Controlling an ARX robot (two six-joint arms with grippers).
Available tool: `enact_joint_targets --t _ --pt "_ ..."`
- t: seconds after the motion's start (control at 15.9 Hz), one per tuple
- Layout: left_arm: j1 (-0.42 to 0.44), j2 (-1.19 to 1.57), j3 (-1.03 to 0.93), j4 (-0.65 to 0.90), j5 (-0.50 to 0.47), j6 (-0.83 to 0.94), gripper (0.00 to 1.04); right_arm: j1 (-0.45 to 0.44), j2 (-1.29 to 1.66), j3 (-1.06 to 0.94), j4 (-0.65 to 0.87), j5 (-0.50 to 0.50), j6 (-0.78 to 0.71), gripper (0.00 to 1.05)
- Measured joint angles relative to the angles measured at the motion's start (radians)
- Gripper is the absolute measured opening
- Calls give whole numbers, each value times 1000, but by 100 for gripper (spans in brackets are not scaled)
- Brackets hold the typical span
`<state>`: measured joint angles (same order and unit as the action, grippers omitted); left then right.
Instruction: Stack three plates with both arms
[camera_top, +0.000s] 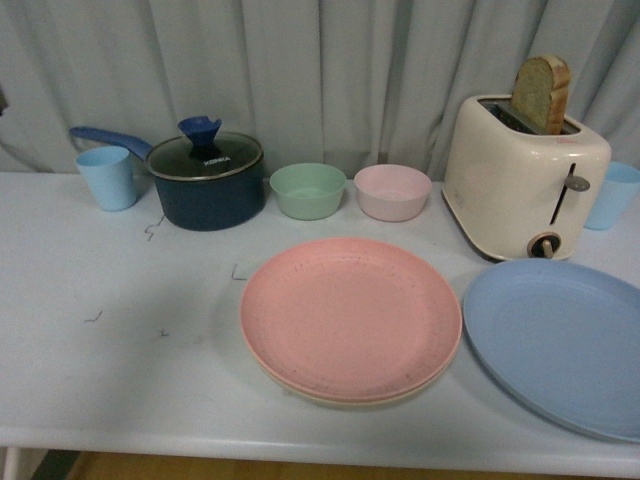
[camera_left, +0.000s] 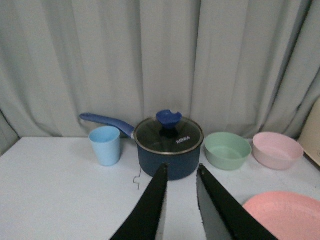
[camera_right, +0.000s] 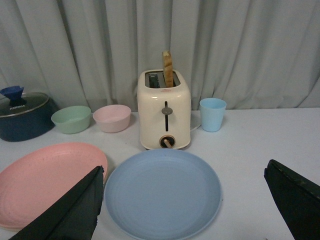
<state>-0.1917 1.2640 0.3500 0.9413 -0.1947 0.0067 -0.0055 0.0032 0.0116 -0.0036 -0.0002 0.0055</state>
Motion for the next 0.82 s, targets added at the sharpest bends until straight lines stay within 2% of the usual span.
enact_joint_targets --t 0.06,0.13,0.5,0.57,0.82 --pt "16 -34 -55 -10 25 0 9 0 0 0 0 0 0 98" --pt "38 -70 -103 -26 40 -2 2 0 0 0 0 0 0 98" --pt "140 -362 -257 -149 142 -4 2 0 0 0 0 0 0 98" --pt "188 -374 -292 -80 187 -4 2 0 0 0 0 0 0 98" --pt "191 -558 -338 -255 194 -5 2 0 0 0 0 0 0 98"
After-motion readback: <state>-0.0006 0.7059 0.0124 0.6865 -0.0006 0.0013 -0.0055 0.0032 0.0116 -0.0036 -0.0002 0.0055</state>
